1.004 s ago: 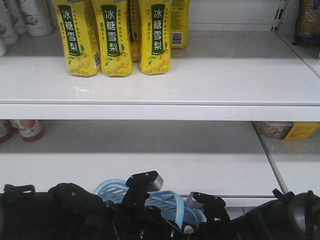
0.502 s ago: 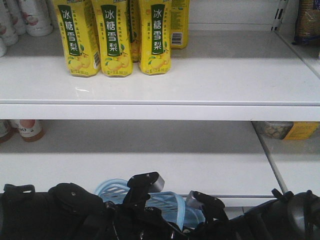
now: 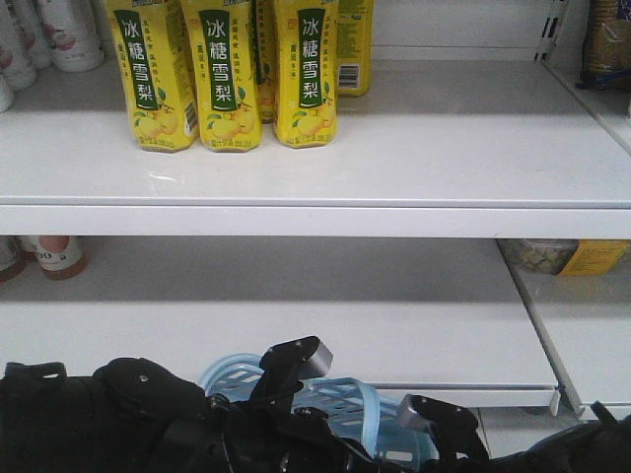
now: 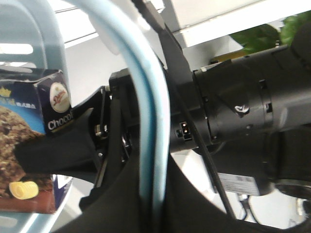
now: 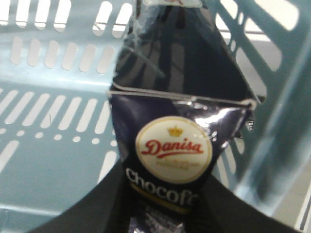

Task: Left arm holds basket, right arm returns cookies
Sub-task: 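Lift the Chocofello box out of the basket with the right gripper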

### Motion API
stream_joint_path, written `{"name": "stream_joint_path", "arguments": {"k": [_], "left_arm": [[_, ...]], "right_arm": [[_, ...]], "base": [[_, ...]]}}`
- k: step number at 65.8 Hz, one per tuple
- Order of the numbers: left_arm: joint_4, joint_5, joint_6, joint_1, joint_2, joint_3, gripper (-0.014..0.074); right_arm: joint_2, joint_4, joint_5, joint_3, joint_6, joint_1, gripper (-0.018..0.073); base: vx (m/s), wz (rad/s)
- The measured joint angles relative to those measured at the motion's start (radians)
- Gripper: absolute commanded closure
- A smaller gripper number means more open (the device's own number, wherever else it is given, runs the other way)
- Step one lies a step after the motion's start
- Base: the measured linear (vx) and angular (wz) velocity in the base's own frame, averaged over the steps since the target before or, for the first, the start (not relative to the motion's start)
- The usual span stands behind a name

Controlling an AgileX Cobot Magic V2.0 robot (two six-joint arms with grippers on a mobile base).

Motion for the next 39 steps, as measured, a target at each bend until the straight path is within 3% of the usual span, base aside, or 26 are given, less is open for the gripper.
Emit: {"name": "stream_joint_path", "arguments": {"k": [22,39], "left_arm": [[-0.037,0.065,0.002,-0.003,-0.012,-0.016,0.0603],[-0.053,0.125,0.005,-0.012,-0.025,-0.019,0.0603]], "right_arm": [[-0.22,-0.008,-0.142,0.079,0.029,0.0,0.0425],[-0.385,-0.009,-0.172,0.147,0.038,0.0,0.0425]], "base": [[0.0,0.0],[0.0,0.0]]}}
